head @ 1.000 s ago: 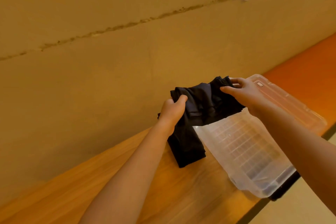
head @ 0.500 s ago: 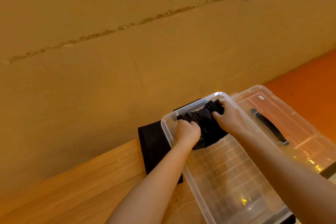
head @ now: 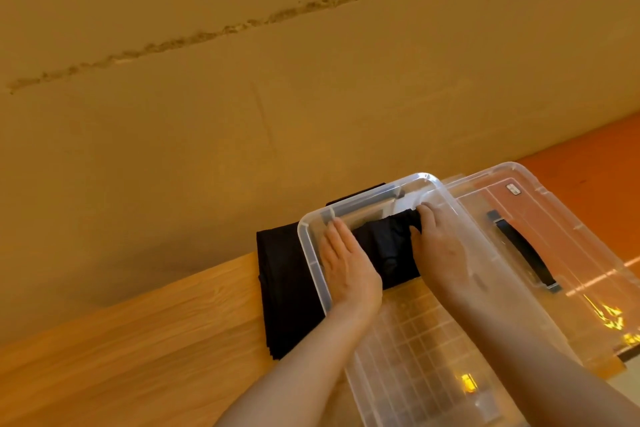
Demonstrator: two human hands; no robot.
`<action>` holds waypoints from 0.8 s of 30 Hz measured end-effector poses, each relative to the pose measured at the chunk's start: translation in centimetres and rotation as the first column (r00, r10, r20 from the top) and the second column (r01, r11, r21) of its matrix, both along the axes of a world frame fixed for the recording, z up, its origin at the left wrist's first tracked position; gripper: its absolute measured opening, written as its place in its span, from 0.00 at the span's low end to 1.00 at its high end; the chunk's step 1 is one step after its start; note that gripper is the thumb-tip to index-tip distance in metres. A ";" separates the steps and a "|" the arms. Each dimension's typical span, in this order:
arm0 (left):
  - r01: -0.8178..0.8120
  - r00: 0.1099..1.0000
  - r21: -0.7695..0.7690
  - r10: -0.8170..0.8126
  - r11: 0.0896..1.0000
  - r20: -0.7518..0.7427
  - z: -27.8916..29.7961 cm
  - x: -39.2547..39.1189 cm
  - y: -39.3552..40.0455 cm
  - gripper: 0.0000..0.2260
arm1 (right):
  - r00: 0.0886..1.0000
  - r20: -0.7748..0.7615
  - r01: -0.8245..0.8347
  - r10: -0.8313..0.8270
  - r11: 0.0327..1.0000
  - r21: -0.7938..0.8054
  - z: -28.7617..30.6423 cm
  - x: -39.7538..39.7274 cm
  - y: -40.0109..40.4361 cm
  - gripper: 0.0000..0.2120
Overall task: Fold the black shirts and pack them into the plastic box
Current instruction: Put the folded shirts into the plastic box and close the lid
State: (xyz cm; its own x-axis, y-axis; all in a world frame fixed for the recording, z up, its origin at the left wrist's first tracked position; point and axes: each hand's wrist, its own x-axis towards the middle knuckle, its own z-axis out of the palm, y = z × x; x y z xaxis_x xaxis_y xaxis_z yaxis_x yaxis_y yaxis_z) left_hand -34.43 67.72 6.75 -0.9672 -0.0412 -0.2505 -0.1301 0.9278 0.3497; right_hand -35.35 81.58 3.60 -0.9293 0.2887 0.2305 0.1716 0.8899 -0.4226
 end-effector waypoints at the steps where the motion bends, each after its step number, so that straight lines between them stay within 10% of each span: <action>1: 0.158 0.981 -0.126 -0.171 0.979 -0.095 0.0 0.7 0.1 0.36 | 0.998 -0.041 -0.037 0.039 0.998 0.057 -0.1 0.2 -0.1 0.14; 4: 0.449 0.877 -0.254 -0.477 0.857 -0.060 -0.7 1.5 0.8 0.31 | 0.970 0.063 -0.244 0.236 0.932 0.267 -1.1 1.1 -0.3 0.17; 13: 0.436 0.882 -0.172 -0.381 0.884 0.277 -4.0 0.4 -0.3 0.26 | 0.899 0.414 -0.230 0.143 0.958 0.169 -4.1 1.9 1.0 0.46; 24: 0.534 0.843 -0.271 -0.477 0.801 0.249 -3.8 0.1 -0.3 0.27 | 0.863 0.460 -0.312 0.211 0.937 0.157 -2.8 2.2 0.3 0.31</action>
